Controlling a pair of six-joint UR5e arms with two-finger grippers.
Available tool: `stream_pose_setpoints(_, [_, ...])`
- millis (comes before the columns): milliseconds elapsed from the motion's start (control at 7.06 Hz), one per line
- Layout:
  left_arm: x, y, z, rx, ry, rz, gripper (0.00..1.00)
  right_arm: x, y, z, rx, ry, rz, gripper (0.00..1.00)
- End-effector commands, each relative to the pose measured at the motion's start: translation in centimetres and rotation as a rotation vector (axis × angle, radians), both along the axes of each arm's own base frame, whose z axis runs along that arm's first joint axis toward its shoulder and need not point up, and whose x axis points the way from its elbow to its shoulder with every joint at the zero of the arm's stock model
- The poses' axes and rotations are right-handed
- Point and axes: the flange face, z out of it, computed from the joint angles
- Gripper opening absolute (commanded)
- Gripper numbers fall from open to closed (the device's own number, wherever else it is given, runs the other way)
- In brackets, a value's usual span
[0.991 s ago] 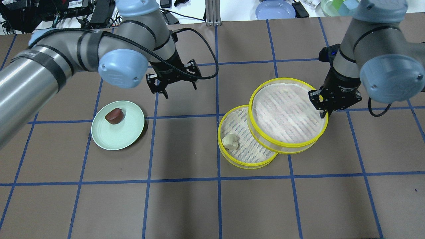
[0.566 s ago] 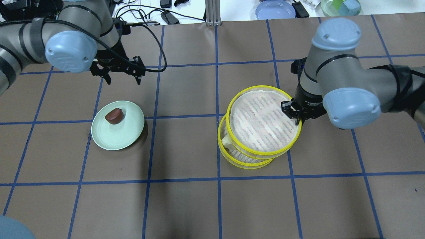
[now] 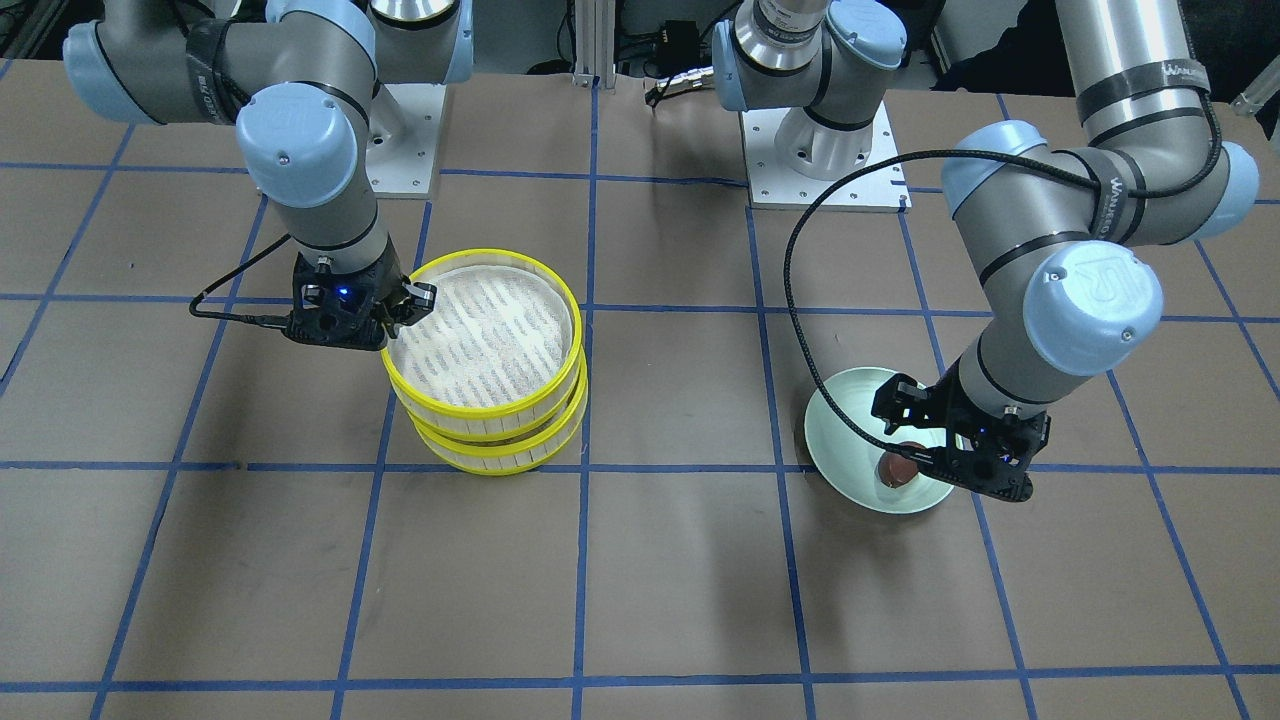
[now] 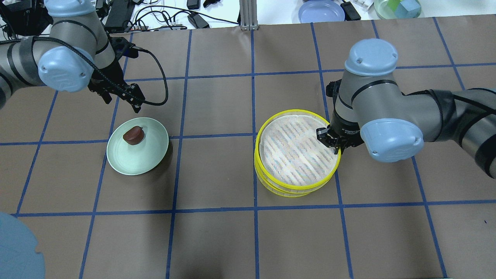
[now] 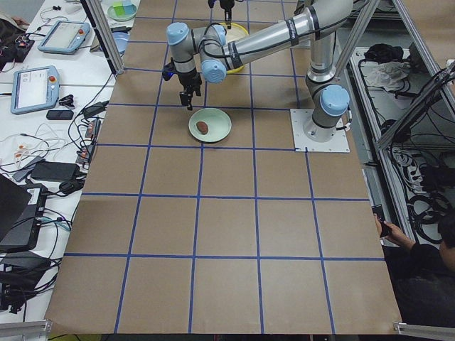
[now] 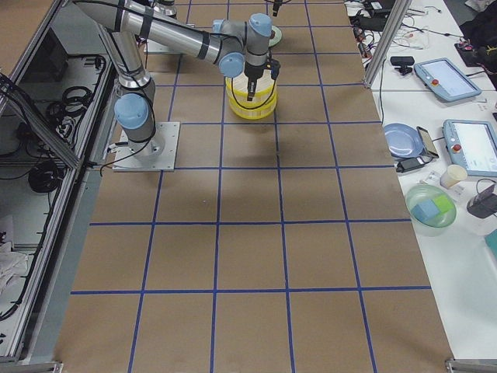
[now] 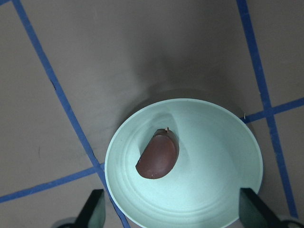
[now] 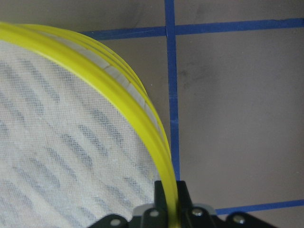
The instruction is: Stack buns with steamer
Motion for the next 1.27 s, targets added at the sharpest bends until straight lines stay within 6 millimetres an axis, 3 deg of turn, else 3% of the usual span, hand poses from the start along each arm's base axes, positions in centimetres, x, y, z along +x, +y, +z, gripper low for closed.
stream_pose_setpoints(0, [1.2, 0.9, -5.5, 0.029, 0.022, -0.154, 0.98, 0.1, -0.3, -0.6, 0.012, -0.001, -0.001, 0.00])
stream_pose_setpoints(142, [2.6, 0.8, -7.1, 0.051, 0.044, -0.139, 0.98, 0.1, -0.6, -0.3, 0.004, -0.001, -0.002, 0.00])
stream_pose_setpoints(425, [2.7, 0.6, -9.3, 0.082, 0.097, -0.123, 0.98, 0.3, -1.7, -0.9, 0.009, 0.007, -0.052, 0.00])
stream_pose_setpoints(708, [2.8, 0.9, -10.5, 0.109, 0.106, -0.115, 0.89, 1.3, -1.6, -1.8, 0.024, 0.017, -0.024, 0.00])
stream_pose_setpoints(850, [2.7, 1.2, -11.2, 0.124, 0.107, -0.119, 0.65, 1.6, -1.5, -1.8, 0.025, 0.023, -0.015, 0.00])
stream_pose_setpoints(991, [2.8, 1.1, -11.2, 0.124, 0.100, -0.116, 0.03, 1.7, -1.5, -1.8, 0.026, 0.022, -0.011, 0.00])
stream_pose_setpoints(1133, [2.8, 1.0, -11.2, 0.125, 0.098, -0.110, 0.00, 1.7, -1.4, -1.5, 0.023, 0.019, 0.016, 0.00])
